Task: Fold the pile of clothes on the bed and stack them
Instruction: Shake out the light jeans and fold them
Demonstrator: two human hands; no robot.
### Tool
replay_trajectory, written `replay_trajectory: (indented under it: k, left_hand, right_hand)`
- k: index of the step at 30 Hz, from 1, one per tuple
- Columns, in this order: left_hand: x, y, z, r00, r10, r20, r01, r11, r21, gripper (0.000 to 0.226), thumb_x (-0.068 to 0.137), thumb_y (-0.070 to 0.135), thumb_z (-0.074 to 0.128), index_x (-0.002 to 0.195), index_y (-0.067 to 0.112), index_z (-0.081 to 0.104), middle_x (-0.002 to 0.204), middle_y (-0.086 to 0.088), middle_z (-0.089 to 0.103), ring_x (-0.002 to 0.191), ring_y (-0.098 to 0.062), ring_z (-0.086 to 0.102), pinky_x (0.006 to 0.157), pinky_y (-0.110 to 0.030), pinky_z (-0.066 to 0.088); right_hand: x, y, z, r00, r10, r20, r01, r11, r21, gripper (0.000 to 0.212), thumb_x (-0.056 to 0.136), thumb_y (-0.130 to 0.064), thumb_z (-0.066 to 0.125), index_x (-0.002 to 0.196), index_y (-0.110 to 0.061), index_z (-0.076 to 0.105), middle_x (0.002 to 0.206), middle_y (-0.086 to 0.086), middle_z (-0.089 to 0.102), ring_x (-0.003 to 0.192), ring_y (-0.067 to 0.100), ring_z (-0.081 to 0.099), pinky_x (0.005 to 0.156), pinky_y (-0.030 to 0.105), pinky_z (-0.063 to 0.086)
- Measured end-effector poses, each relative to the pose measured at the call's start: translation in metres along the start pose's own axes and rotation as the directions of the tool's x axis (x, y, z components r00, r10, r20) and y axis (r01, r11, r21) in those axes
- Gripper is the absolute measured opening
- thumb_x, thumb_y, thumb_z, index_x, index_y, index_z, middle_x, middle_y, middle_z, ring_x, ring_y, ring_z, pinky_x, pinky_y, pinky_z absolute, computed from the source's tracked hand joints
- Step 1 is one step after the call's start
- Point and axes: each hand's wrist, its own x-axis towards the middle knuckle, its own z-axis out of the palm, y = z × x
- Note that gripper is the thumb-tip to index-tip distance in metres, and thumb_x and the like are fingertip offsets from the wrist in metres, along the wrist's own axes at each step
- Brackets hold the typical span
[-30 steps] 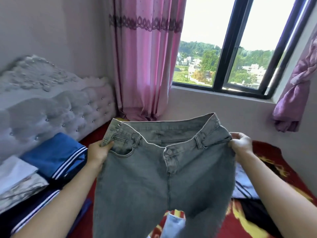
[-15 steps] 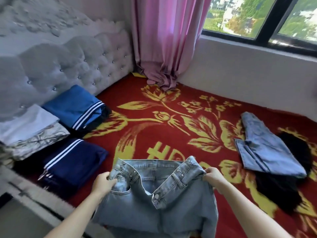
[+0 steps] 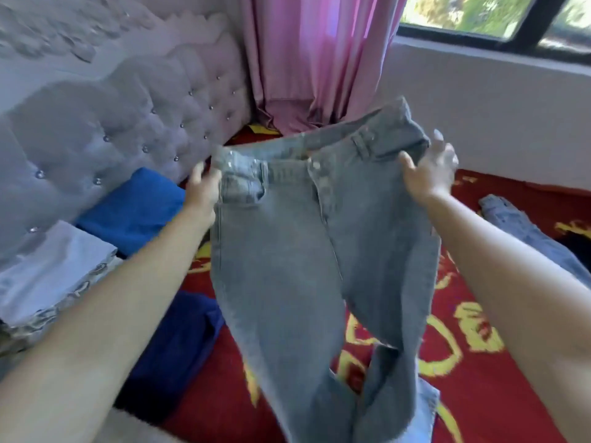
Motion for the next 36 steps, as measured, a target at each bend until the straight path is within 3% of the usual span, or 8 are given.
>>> replay_trajectory:
  k: [2,5,10,17,27,30,32,36]
  left_hand:
    - [0.024,0.013,0.010,0.995,0.058,0.086,-0.067,0.992,0.105,0.066,0.096,0.022,0.048,0.150,0.015,0.009,0.153,-0.003,0.022,0.136,-0.017,0.028,0.101,-0.020,0.031]
    - [0.031,-0.040,0.008,0.979,-0.097,0.181,0.015,0.913,0.407,0.090,0.083,0.043,0.058,0.150,0.026,0.001,0.158,-0.008,0.005,0.143,-0.024,0.015,0.116,-0.036,0.018]
    - [-0.072,-0.185,-0.006,0.830,-0.529,0.177,0.192,0.569,0.800,0.081,0.091,0.035,0.055,0.150,0.019,0.002,0.155,-0.020,0.011,0.142,-0.034,0.016,0.114,-0.036,0.017]
    - [-0.205,-0.262,-0.022,0.623,-0.762,0.176,0.068,0.277,0.958,0.069,0.094,0.032,0.047,0.150,0.013,0.010,0.150,-0.017,0.027,0.138,-0.031,0.027,0.109,-0.028,0.023]
    - [-0.264,-0.280,-0.032,0.581,-0.802,0.140,0.191,0.301,0.934,0.066,0.092,0.021,0.051,0.148,0.011,0.016,0.150,-0.016,0.027,0.136,-0.028,0.032,0.107,-0.032,0.028]
    - [-0.279,-0.280,-0.032,0.596,-0.796,0.105,0.223,0.290,0.931,0.065,0.092,0.019,0.051,0.147,0.009,0.018,0.149,-0.016,0.030,0.136,-0.028,0.032,0.107,-0.032,0.027]
    - [-0.289,-0.278,-0.029,0.605,-0.790,0.096,0.231,0.290,0.929,0.064,0.093,0.019,0.050,0.147,0.008,0.019,0.149,-0.015,0.031,0.136,-0.027,0.032,0.107,-0.032,0.027]
    - [-0.311,-0.273,-0.004,0.605,-0.788,0.112,0.261,0.329,0.908,0.062,0.094,0.019,0.049,0.147,0.007,0.018,0.151,-0.014,0.027,0.139,-0.026,0.028,0.109,-0.033,0.025]
  right_hand:
    - [0.002,-0.021,0.013,0.989,-0.129,0.073,0.137,0.984,-0.116,0.069,0.094,-0.038,0.048,0.149,-0.016,0.012,0.152,0.023,0.013,0.141,0.035,0.012,0.114,0.040,0.012]
    - [-0.046,0.001,0.060,0.941,-0.246,0.233,0.282,0.950,-0.136,0.070,0.091,-0.029,0.054,0.149,-0.014,0.017,0.150,0.024,0.019,0.139,0.036,0.018,0.113,0.040,0.018]
    - [-0.190,0.113,0.121,0.743,0.290,0.603,-0.166,0.953,-0.254,0.064,0.090,-0.023,0.053,0.146,-0.013,0.024,0.143,0.021,0.034,0.131,0.035,0.035,0.105,0.037,0.032]
    - [-0.318,0.220,0.106,0.484,0.621,0.617,-0.320,0.781,-0.536,0.055,0.091,-0.030,0.050,0.140,-0.013,0.030,0.137,0.015,0.039,0.126,0.032,0.040,0.098,0.034,0.038]
    - [-0.360,0.294,0.104,0.401,0.684,0.609,-0.392,0.729,-0.561,0.052,0.088,-0.034,0.057,0.133,-0.018,0.037,0.137,0.006,0.043,0.125,0.027,0.042,0.093,0.038,0.041]
    - [-0.356,0.299,0.105,0.448,0.657,0.607,-0.315,0.751,-0.580,0.012,0.089,-0.021,0.049,0.097,-0.020,0.057,0.116,0.006,0.059,0.115,0.027,0.051,0.084,0.033,0.042]
    - [-0.351,0.302,0.100,0.478,0.618,0.624,-0.303,0.783,-0.543,0.014,0.089,-0.015,0.043,0.079,-0.019,0.052,0.103,0.007,0.061,0.110,0.028,0.053,0.078,0.032,0.040]
    - [-0.347,0.324,0.089,0.448,0.559,0.698,-0.340,0.828,-0.445,0.037,0.091,-0.020,0.046,0.127,-0.017,0.047,0.127,0.007,0.055,0.118,0.026,0.049,0.088,0.034,0.041]
